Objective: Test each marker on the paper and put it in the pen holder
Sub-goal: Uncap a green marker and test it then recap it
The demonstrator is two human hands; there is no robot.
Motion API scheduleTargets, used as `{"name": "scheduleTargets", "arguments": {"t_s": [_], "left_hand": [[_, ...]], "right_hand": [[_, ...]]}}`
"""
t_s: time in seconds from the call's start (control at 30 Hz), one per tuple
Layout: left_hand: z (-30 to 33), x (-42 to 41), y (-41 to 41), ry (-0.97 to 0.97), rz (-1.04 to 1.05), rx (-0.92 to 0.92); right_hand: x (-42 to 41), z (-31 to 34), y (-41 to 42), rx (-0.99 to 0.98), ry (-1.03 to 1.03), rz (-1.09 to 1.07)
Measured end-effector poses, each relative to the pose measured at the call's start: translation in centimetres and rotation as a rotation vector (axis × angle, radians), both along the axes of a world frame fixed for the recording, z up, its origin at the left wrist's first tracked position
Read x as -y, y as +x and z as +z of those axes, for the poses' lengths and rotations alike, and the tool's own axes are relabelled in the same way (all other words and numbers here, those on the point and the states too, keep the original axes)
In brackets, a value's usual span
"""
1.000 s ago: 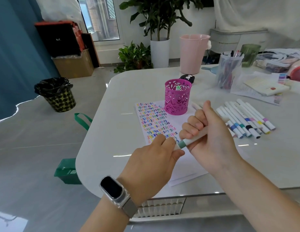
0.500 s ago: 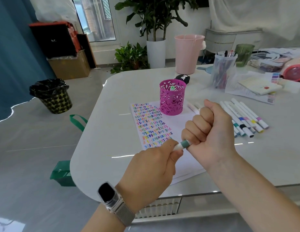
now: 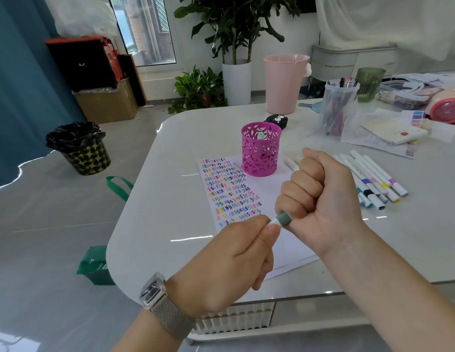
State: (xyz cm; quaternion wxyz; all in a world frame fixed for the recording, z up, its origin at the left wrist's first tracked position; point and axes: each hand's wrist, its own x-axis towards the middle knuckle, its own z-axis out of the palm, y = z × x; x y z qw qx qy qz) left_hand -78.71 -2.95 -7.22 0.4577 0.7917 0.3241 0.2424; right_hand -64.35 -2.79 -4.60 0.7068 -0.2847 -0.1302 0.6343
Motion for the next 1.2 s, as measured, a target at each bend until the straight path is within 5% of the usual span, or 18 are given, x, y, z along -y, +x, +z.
{"name": "scheduleTargets", "arguments": {"t_s": [0.07,0.17,0.27,0.57,0.83,1.2], "left_hand": [[0.1,-0.1,0.2,0.095,0.018,-0.065],[-0.3,-0.6,-0.5,0.530,0.152,-0.387],[-0.6,-1.1,-3.3,0.658,0.305,-0.569],[0.7,-3.1,-6.4,0.468,0.623,-0.218],[-1.4,-3.5,-6.3,0.495,0.490,-0.629],[-1.8,-4.8,-6.2,0.496,0.404,-0.749]], "right_hand": [[-0.3,0.0,0.0,0.015,-0.007,-0.017],[-1.6,0.2,2.2,0.026,-0.043,-0.203],[-2.1,0.8,6.7,0.002,-0.025,-0.448],[-2.5,-1.3,7.2,-0.006,0.007,-0.182],[-3.0,-3.8,2.4,0.633,-0.087,0.051],[-3.3,-8.6,-2.3,1.267,0.041,-0.125]]}}
